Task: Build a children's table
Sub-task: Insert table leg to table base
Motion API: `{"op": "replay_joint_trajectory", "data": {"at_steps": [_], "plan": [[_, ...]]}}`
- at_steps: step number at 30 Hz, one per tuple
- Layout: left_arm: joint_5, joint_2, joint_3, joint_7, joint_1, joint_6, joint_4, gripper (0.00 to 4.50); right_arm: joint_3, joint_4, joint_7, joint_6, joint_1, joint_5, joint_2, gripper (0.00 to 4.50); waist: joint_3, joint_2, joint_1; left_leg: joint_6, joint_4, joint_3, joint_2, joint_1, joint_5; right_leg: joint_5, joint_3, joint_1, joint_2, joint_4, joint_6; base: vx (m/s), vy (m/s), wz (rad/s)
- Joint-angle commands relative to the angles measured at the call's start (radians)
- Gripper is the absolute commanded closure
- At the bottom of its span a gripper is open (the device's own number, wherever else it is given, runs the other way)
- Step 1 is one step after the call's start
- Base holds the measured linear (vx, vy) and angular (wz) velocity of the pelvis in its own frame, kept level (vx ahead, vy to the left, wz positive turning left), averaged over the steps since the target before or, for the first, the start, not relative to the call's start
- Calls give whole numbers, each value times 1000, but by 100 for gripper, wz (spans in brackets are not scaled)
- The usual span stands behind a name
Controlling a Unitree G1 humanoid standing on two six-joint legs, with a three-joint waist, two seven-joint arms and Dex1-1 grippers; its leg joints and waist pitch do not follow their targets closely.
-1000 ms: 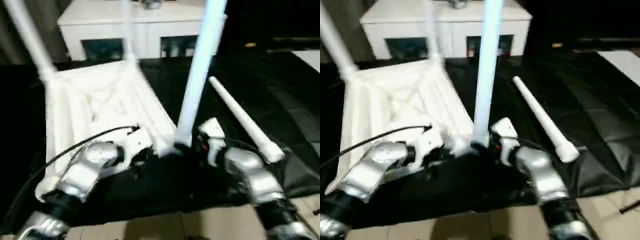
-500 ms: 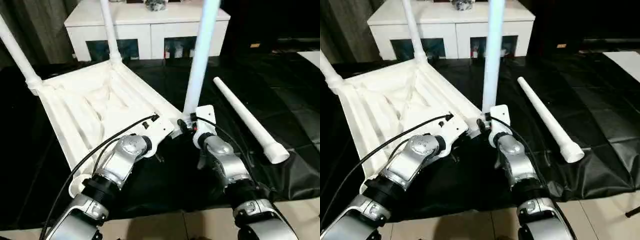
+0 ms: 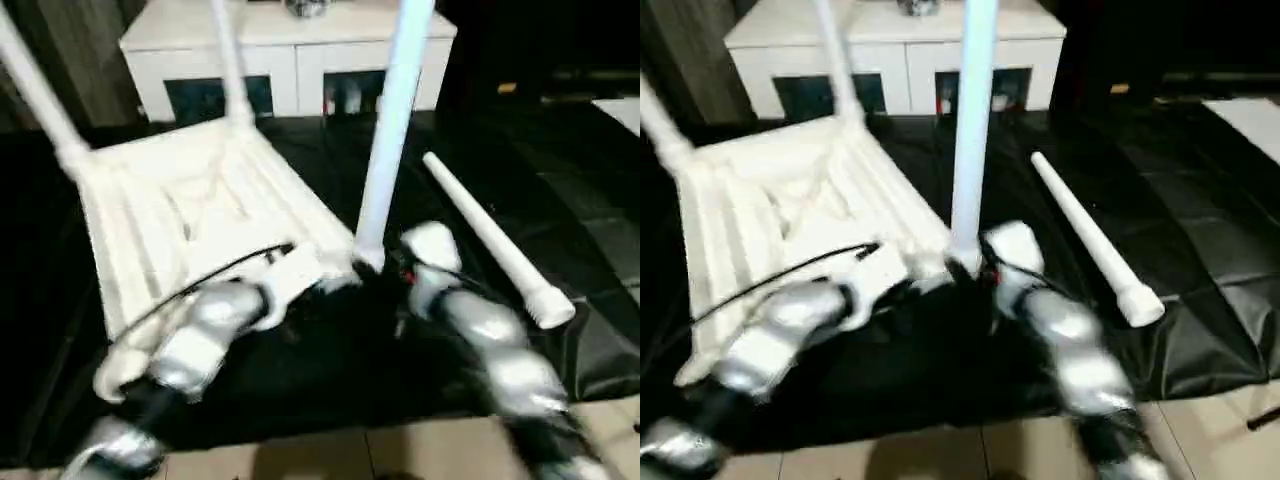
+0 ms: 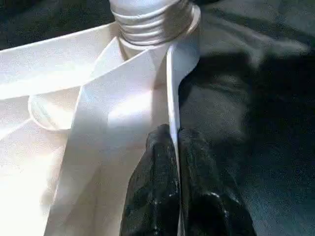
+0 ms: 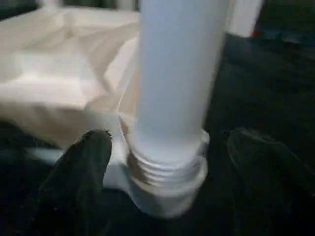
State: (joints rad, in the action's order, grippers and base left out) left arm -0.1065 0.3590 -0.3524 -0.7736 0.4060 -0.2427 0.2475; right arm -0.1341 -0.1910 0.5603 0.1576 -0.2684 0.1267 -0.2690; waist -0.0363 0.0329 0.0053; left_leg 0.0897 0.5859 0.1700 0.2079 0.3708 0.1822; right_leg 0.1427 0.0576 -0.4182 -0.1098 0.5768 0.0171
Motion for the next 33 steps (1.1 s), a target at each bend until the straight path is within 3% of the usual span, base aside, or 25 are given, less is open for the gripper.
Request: {"op": "replay_joint_trajectory", "data": {"at_steps": [1,2,3,4,5,7,11,12,14,15,18,20,23,25,26,28,32,33], "plan": [[20,18,-38,-79,-15,32,-37,450,-20,49,85,20,2,25,-24,40,54,-5,3,-44,-81,4,5,-1,377,366,-18,47,-9,-69,-162,0,0,0],[23,23,-40,-88,-17,32,-41,450,-22,53,99,22,5,28,-33,40,55,-5,1,-45,-80,6,5,-2,377,369,-19,45,-9,-71,-162,0,0,0],[29,57,-49,-146,-22,29,-64,450,-45,88,228,30,27,47,-126,40,57,-6,2,-44,-79,5,5,-3,373,362,-19,45,-9,-68,-165,0,0,0],[22,55,-46,-137,-16,34,-53,450,-48,97,246,33,32,50,-142,40,55,-5,9,-49,-79,5,10,-7,370,343,-20,44,-7,-68,-168,0,0,0],[17,53,-44,-129,-12,37,-45,450,-49,102,254,37,35,52,-150,40,54,-5,12,-51,-78,9,11,-10,368,335,-22,40,-7,-69,-173,0,0,0],[9,45,-42,-113,0,52,-21,450,-44,115,261,44,41,58,-165,40,56,-11,16,-51,-77,9,8,-2,331,305,-23,47,-8,-62,-185,0,0,0],[-26,-23,-6,34,70,120,81,450,-17,117,221,54,40,47,-164,40,52,-15,24,-44,-76,12,5,-8,345,372,-26,38,-7,-72,-159,0,0,0],[-7,-40,13,43,81,110,86,404,-13,126,223,62,44,53,-165,30,53,-17,26,-39,-74,13,3,-10,359,402,-25,38,-6,-74,-144,0,0,0],[46,-63,49,32,92,58,61,392,-8,154,228,75,57,68,-174,30,54,-19,27,-36,-77,7,1,1,342,420,-24,47,-10,-72,-126,0,0,0],[76,-70,65,16,94,26,34,385,-3,175,226,83,70,74,-181,30,53,-16,31,-35,-78,9,4,-4,345,428,-26,42,-11,-76,-128,0,0,0],[108,-69,99,11,78,-23,-40,359,30,228,226,101,112,91,-199,30,53,-19,30,-39,-80,6,6,3,341,398,-25,46,-9,-73,-134,0,0,0],[130,-66,120,6,67,-49,-77,349,40,248,237,106,132,105,-211,30,55,-18,29,-44,-78,7,5,2,333,376,-26,46,-8,-70,-141,0,0,0],[167,-57,170,15,50,-87,-141,329,42,280,277,117,165,137,-231,30,57,-15,31,-61,-74,8,7,3,291,292,-26,48,-6,-61,-171,0,0,0],[196,-7,202,-13,26,-120,-205,314,15,277,273,116,165,124,-222,30,59,-17,30,-66,-74,7,6,5,277,273,-25,51,-6,-58,-179,0,0,0],[208,58,224,-54,7,-154,-241,308,-11,255,254,113,148,105,-199,30,56,-16,28,-63,-77,5,7,8,277,282,-24,52,-7,-55,-183,0,0,0],[211,107,236,-81,-3,-180,-253,308,-25,239,239,116,132,90,-180,30,56,-13,23,-53,-75,7,5,0,289,302,-27,43,-2,-59,-179,0,0,0],[150,250,295,-86,-18,-197,-191,308,-50,184,232,114,83,85,-127,30,53,-6,23,-30,-78,6,3,-8,314,305,-30,39,2,-55,-178,0,0,0],[117,319,342,-57,-16,-222,-145,308,-72,163,240,106,62,76,-114,30,52,-8,25,-21,-78,5,4,-12,324,303,-31,38,3,-53,-181,0,0,0]]}}
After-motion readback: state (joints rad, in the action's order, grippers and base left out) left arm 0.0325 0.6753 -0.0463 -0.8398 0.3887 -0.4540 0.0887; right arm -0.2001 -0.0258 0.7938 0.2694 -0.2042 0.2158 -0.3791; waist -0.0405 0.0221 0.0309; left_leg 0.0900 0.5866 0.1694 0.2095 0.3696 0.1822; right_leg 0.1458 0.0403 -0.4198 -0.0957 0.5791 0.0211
